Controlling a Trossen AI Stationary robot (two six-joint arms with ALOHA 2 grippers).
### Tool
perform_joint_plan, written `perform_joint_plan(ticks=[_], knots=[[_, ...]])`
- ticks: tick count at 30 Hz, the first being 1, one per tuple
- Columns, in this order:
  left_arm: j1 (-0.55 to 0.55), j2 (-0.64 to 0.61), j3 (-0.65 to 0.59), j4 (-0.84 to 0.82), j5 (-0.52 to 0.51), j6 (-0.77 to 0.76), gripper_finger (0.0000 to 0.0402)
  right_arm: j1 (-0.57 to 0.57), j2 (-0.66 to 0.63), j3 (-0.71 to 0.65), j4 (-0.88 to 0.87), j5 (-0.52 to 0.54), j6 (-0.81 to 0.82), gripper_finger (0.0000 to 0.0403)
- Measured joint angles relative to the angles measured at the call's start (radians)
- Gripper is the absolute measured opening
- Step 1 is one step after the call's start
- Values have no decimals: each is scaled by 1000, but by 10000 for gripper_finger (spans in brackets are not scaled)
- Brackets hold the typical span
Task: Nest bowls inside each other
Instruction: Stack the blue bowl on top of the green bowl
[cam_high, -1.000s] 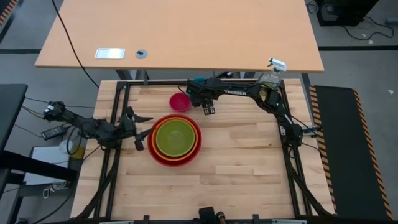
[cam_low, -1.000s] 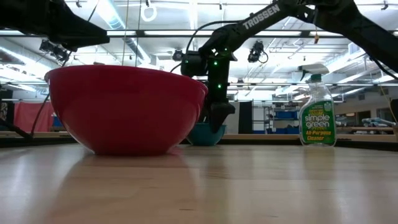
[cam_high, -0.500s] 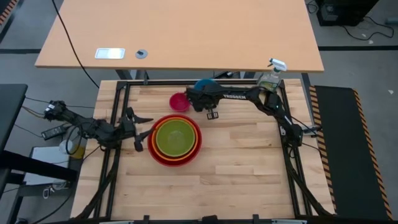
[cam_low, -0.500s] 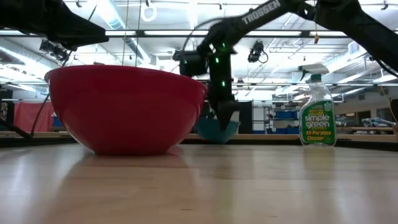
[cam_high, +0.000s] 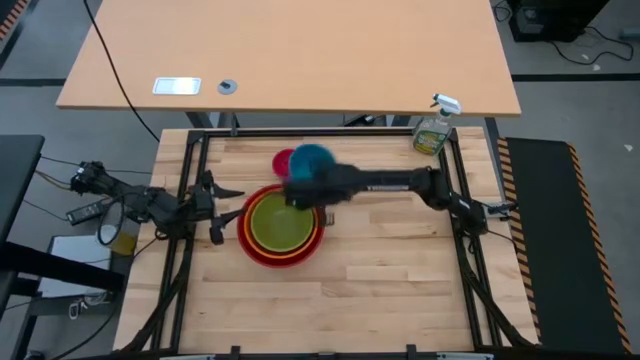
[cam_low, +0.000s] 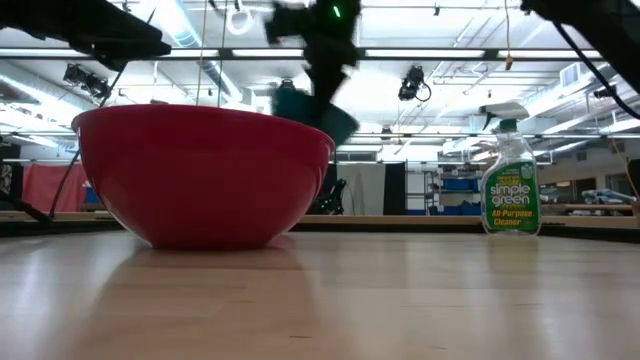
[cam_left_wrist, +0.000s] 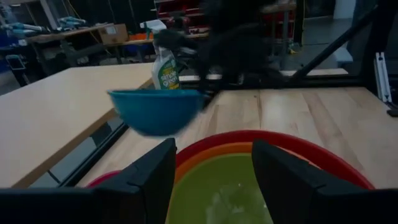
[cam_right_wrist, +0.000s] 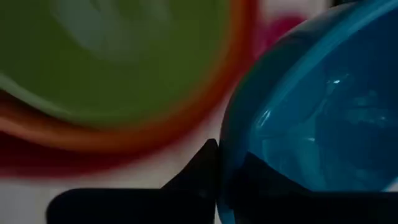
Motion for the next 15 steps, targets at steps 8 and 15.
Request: perform_joint_plan(ticks=[8, 15], knots=[[0, 0, 1, 55, 0, 23, 215, 123, 63, 0, 253, -129, 0, 50], [0, 0, 1, 92, 0, 33, 215, 133, 149, -1, 274, -129, -8, 47]])
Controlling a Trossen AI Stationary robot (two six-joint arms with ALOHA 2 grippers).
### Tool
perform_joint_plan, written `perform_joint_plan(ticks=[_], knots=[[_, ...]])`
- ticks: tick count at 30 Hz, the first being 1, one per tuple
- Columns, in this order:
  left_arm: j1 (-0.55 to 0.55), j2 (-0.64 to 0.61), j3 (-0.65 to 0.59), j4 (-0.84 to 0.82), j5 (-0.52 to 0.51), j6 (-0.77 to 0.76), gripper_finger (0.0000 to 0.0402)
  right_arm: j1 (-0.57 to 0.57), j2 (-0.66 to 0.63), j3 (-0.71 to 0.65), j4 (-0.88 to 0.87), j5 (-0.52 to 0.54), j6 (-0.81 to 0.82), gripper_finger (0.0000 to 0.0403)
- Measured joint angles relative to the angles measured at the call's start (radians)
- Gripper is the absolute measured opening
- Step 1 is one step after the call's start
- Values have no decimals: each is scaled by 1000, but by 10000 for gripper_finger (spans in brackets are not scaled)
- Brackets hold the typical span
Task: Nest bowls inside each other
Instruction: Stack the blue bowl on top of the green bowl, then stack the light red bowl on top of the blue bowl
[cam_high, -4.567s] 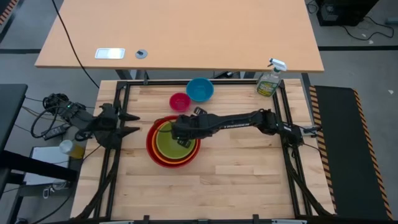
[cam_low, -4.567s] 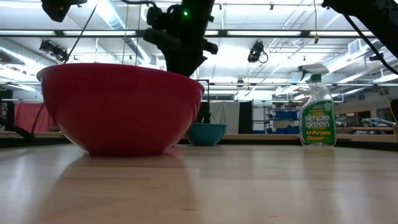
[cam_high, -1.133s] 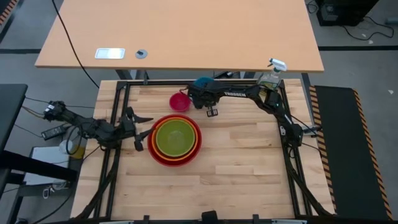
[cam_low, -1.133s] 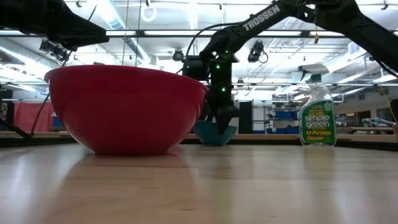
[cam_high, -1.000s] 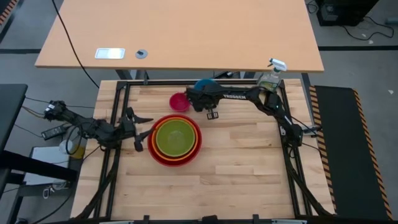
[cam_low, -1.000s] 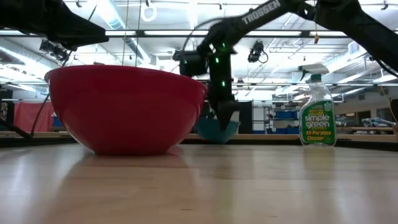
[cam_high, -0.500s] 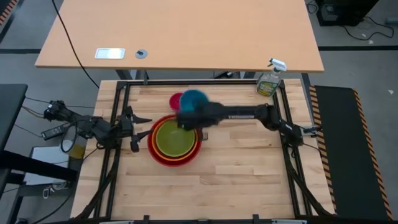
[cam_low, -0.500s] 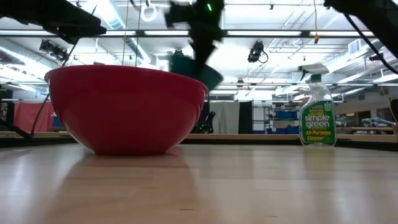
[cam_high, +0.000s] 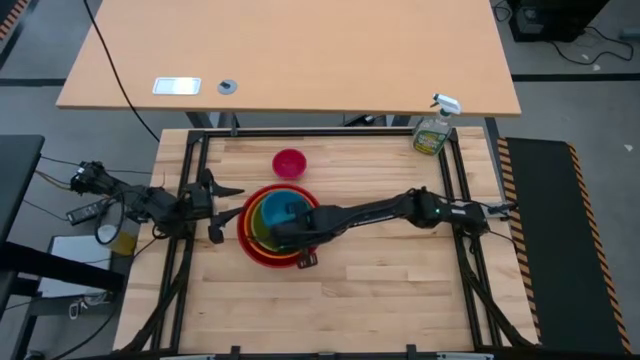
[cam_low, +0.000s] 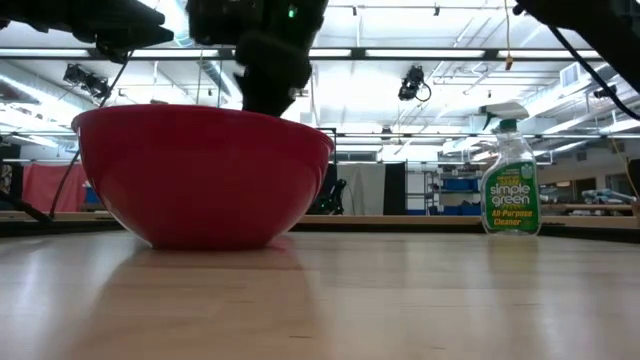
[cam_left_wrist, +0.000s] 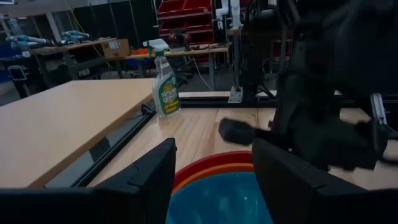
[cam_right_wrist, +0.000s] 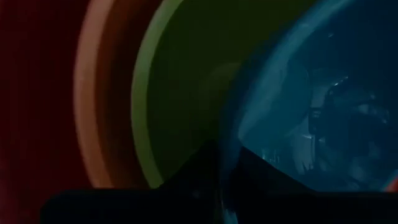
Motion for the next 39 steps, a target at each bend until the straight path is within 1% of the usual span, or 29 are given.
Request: perform_joint_plan(ticks=[4, 7, 11, 16, 18, 20, 24, 27, 28, 30, 31, 33, 36, 37, 39], knots=[[0, 0, 0, -2, 0, -6, 215, -1, 14, -1, -1, 1, -3, 48], [0, 0, 0, -6, 0, -9, 215, -5, 10, 0, 1, -37, -3, 57], [0, 0, 0, -8, 0, -9, 215, -6, 8, 0, -3, -107, -2, 90], [0, 0, 0, -9, 0, -8, 215, 1, 3, 25, -25, -116, 5, 140], [0, 0, 0, -10, 0, -6, 215, 4, -12, 44, -14, -116, 11, 152], [0, 0, 0, -12, 0, -5, 215, 5, -53, 30, -2, -119, 23, 158], [0, 2, 0, -22, 0, -6, 215, 4, -113, 30, -36, -114, 75, 158], [0, 3, -1, -27, 0, -6, 215, -11, -149, 30, -121, -30, 141, 155], [0, 3, -1, -27, 0, -6, 215, -25, -158, 29, -148, -18, 159, 153], [0, 3, -1, -27, 0, -5, 215, -62, -167, 30, -176, -38, 182, 149], [0, 3, -1, -27, 0, -1, 215, -81, -167, 27, -186, -62, 182, 147], [0, 3, -1, -27, 10, 11, 215, -118, -167, 4, -202, -78, 174, 142], [0, 3, -1, -26, 90, 17, 215, -177, -189, -70, -237, -68, 169, 134], [0, 3, -2, -26, 127, 15, 215, -198, -209, -111, -225, -65, 171, 132], [0, 3, -2, -30, 185, 9, 215, -242, -269, -218, -134, -74, 166, 127]])
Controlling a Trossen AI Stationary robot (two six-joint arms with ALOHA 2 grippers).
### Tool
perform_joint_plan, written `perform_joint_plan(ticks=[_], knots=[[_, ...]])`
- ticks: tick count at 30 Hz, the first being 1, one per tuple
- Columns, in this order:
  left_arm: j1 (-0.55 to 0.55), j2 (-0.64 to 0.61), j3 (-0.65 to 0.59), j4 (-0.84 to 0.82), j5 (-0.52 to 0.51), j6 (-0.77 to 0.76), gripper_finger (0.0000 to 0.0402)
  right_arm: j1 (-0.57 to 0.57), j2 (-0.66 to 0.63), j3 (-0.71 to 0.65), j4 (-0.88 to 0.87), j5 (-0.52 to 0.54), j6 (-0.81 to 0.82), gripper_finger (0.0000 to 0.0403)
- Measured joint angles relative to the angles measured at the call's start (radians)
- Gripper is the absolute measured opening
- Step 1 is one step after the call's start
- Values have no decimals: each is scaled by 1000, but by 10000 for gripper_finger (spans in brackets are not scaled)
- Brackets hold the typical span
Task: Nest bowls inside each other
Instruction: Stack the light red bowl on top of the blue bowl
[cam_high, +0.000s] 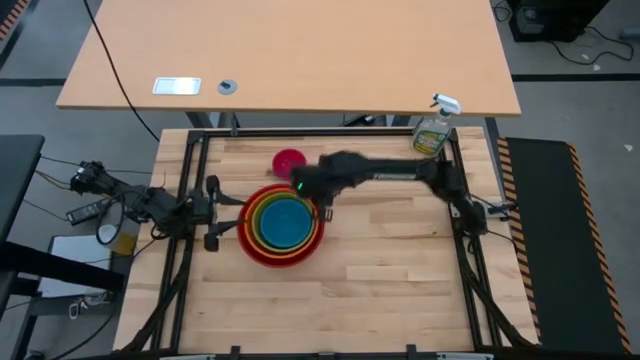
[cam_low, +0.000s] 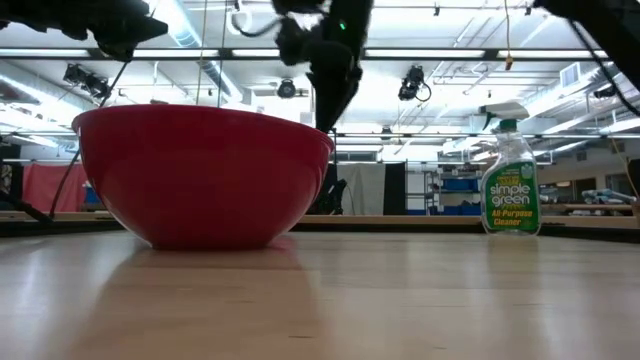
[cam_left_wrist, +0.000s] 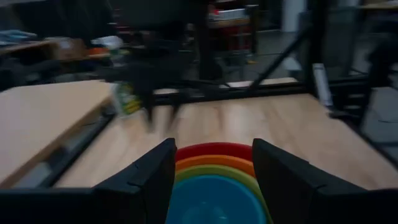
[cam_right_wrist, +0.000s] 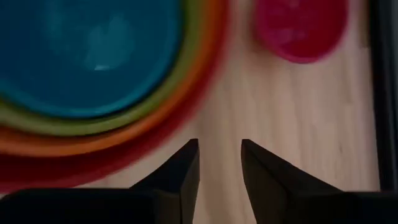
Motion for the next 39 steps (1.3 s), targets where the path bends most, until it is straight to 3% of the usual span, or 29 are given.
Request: perform_joint_plan(ticks=[5, 10, 14, 25, 29, 34, 39], knots=[[0, -3, -48, 53, 29, 17, 215, -73, -228, -390, 357, -35, -8, 121], [8, 2, -251, 425, 17, 126, 215, -143, -425, -827, 943, -29, 10, 120], [36, -3, -312, 578, -88, 141, 215, -207, -436, -968, 1165, -69, 65, 120], [150, 7, -74, 39, -111, -128, 215, -233, -279, -868, 1188, -131, -27, 145], [181, 6, -44, 23, -69, -147, 215, -255, -209, -817, 1223, -177, -82, 167], [194, 6, -42, 36, -61, -148, 215, -306, -78, -703, 1182, -358, -113, 172], [193, 6, -42, 32, -60, -160, 215, -338, -34, -592, 1059, -366, -157, 169]])
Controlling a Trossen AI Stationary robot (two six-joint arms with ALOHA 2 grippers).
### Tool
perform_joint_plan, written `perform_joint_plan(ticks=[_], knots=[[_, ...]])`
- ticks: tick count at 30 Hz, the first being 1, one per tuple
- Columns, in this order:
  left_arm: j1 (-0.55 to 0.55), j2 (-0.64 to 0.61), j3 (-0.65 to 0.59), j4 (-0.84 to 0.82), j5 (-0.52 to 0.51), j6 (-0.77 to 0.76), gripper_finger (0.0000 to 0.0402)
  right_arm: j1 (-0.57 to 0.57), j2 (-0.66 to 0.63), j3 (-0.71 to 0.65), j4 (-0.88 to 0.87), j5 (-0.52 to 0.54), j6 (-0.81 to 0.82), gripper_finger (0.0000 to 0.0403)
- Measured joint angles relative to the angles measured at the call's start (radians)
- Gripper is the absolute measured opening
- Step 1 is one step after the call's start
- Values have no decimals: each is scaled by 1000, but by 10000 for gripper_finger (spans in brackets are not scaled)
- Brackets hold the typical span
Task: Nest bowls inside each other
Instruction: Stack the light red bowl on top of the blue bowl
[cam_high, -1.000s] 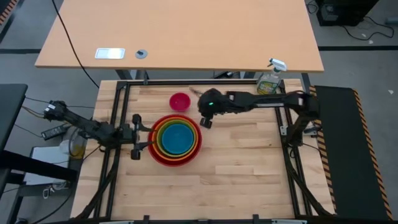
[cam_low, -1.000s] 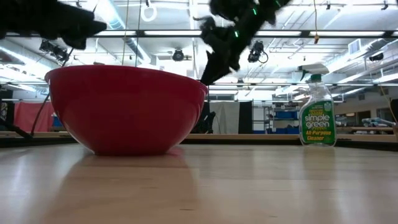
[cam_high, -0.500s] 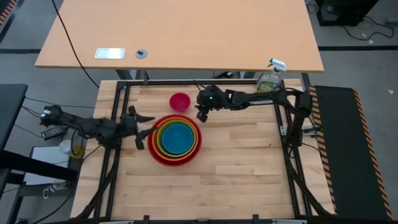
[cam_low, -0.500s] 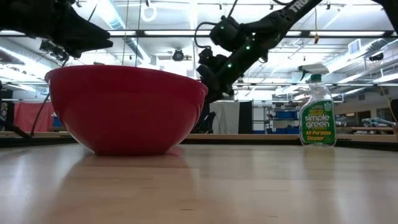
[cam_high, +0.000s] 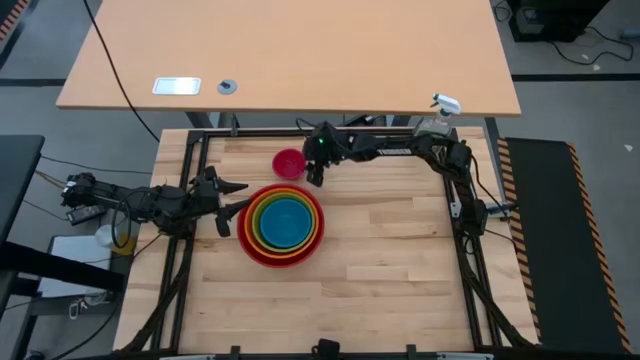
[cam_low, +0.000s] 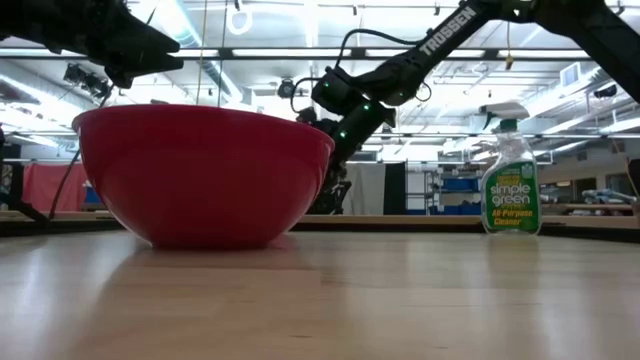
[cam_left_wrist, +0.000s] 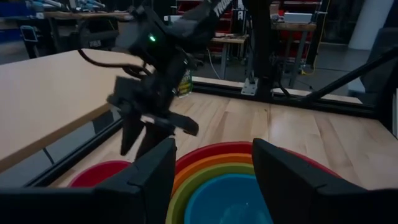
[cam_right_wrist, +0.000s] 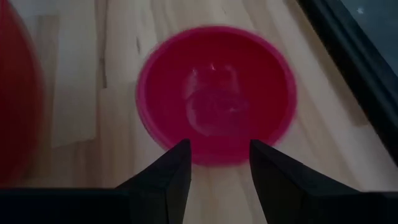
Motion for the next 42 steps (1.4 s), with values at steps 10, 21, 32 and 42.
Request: perform_joint_plan(ticks=[10, 21, 32, 42], knots=[[-2, 0, 0, -5, 0, 6, 215, 42, 4, 113, -154, -35, -13, 165], [-2, 0, 0, -5, 0, 14, 215, 61, 6, 172, -282, 3, 9, 141], [-2, 0, 0, -5, 0, -2, 215, 55, 6, 111, -258, -70, 77, 140], [-3, 0, 1, -15, 0, -26, 215, 92, 53, 111, -509, -18, 96, 138]])
